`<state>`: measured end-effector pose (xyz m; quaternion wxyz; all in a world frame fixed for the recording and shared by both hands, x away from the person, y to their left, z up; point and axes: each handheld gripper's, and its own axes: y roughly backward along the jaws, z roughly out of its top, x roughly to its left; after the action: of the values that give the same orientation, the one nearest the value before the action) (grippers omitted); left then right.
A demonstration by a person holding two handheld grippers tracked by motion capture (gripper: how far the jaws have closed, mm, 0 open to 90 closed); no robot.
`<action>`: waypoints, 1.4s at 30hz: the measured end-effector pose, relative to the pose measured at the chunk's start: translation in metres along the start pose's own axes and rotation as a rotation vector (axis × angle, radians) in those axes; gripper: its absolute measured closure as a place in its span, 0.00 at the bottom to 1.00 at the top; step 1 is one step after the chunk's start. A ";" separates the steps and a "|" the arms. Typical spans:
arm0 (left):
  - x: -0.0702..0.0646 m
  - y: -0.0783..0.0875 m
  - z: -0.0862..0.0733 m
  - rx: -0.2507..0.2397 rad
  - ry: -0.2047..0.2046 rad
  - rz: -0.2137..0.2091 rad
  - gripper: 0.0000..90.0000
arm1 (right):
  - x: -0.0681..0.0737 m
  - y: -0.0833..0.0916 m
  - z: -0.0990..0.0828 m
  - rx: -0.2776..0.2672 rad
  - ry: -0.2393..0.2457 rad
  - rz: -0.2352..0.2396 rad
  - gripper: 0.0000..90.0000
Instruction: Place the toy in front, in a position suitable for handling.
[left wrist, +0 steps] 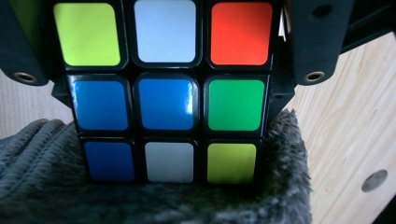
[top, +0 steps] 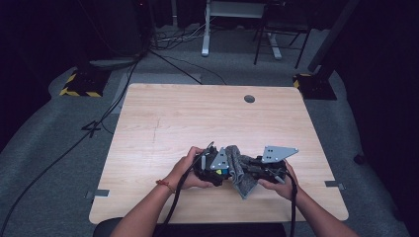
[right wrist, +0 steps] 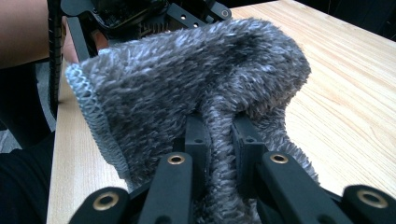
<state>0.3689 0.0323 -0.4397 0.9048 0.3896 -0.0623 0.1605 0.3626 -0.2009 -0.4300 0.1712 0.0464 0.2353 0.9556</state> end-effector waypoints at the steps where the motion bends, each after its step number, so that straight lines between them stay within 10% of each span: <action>1: 0.000 -0.001 0.000 0.006 0.005 -0.008 0.36 | 0.000 0.000 0.000 -0.005 -0.003 0.000 0.89; 14: 0.003 -0.007 -0.001 0.008 0.025 -0.035 0.37 | -0.004 -0.005 -0.001 0.003 -0.021 0.021 0.89; 20: 0.008 0.007 -0.002 -0.073 0.063 -0.031 0.37 | -0.017 -0.013 -0.016 0.114 -0.063 -0.008 0.89; 31: 0.007 0.017 -0.002 -0.175 0.063 -0.044 0.37 | -0.018 -0.016 -0.018 0.065 -0.113 0.059 0.89; 37: 0.003 0.010 -0.002 -0.094 0.018 -0.036 0.36 | -0.021 -0.008 -0.017 -0.042 -0.164 0.138 0.89; 42: -0.004 -0.001 0.000 -0.022 -0.021 -0.008 0.37 | -0.008 -0.008 -0.007 -0.012 -0.081 0.102 0.89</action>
<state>0.3653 0.0302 -0.4413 0.9089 0.3815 -0.0720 0.1519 0.3715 -0.2006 -0.4402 0.1321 0.0957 0.2198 0.9618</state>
